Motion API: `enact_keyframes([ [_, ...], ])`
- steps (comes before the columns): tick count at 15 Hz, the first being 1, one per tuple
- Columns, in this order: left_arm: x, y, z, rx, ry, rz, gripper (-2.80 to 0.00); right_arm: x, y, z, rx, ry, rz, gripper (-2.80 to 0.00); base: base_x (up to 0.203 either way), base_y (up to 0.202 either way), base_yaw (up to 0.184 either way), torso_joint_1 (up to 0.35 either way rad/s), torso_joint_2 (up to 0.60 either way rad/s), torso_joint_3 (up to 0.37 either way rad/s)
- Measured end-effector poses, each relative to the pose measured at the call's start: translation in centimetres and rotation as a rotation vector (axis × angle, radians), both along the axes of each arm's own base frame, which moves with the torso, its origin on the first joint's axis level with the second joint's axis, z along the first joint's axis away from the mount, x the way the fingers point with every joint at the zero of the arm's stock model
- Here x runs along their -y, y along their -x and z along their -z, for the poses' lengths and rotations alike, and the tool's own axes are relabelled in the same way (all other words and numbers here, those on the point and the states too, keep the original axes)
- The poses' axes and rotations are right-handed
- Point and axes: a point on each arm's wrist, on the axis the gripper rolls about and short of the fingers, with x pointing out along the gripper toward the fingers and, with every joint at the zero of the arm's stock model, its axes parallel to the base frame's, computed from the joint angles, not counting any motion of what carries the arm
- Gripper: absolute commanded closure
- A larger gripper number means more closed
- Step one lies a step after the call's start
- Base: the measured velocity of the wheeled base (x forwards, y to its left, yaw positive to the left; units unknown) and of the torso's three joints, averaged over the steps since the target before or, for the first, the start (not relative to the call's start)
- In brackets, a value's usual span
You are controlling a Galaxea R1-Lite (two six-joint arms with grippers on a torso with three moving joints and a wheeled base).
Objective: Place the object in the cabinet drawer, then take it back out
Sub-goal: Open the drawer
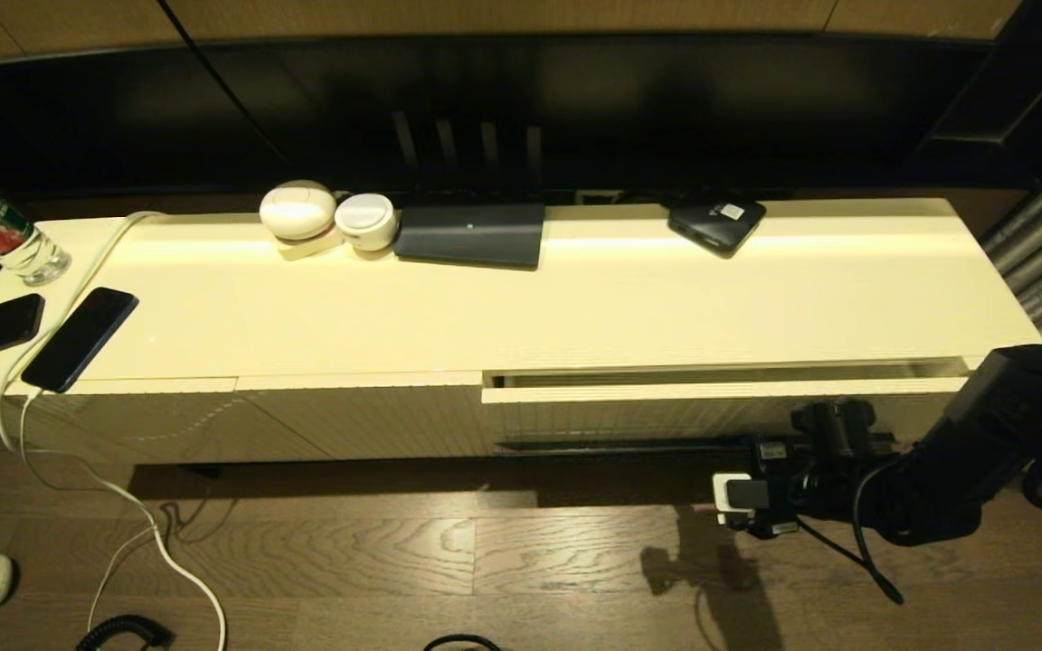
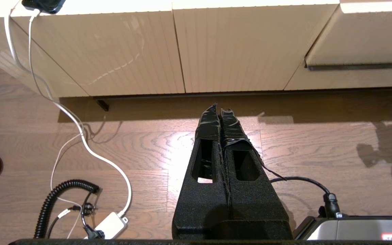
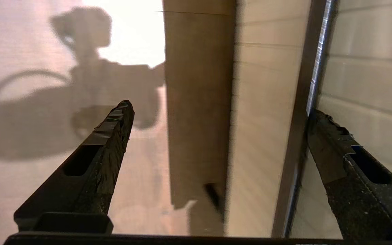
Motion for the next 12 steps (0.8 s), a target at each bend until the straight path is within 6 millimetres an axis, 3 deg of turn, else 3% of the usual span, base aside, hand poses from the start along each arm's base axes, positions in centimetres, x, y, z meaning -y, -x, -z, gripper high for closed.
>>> enact_keyframes([
  [12,0.0,0.0,0.0,0.0,0.0,0.0,0.0,0.2,3.2,0.1,-0.116,0.033,-0.048,-2.8,0.0,0.0,0.0,0.0,0.0,0.0],
])
